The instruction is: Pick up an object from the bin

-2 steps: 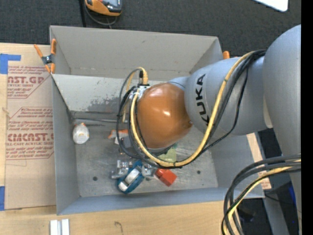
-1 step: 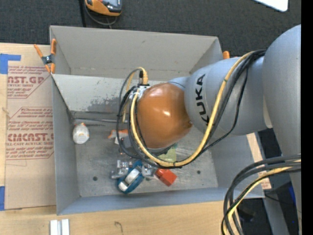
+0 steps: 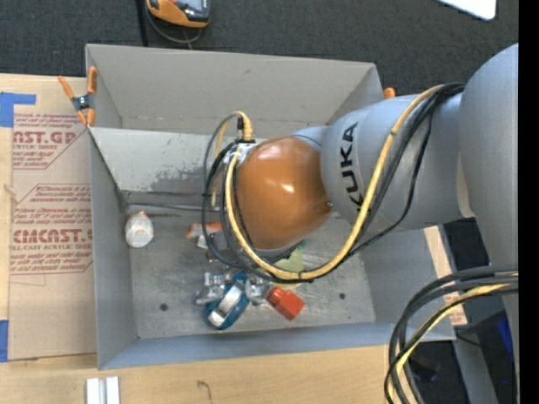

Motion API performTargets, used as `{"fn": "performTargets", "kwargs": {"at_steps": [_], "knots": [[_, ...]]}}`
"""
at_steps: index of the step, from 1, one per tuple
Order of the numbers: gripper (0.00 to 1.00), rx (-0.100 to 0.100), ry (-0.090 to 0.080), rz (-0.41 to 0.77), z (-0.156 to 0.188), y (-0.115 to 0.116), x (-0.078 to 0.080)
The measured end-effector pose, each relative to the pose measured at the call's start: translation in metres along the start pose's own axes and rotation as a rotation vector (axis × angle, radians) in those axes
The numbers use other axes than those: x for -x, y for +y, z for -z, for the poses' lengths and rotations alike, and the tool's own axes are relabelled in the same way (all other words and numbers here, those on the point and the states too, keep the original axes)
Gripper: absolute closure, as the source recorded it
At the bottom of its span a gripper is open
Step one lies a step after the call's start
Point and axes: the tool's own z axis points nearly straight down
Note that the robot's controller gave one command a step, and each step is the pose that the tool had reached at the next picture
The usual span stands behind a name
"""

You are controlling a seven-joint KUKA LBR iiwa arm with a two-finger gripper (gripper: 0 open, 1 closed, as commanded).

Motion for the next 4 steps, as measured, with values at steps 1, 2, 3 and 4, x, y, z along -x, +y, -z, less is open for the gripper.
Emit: {"fn": "performTargets", "kwargs": {"at_steps": [1,2,3,4], "knots": [[1.00,-0.033,-0.020,0.053,0.0033,-0.0179,-0.0342],[1.00,-0.037,-0.029,0.067,0.0032,-0.0189,-0.0391],[1.00,-0.036,-0.027,0.069,0.0017,-0.0197,-0.0375],[1.00,-0.037,-0.027,0.068,0.0017,-0.0197,-0.0376]]}}
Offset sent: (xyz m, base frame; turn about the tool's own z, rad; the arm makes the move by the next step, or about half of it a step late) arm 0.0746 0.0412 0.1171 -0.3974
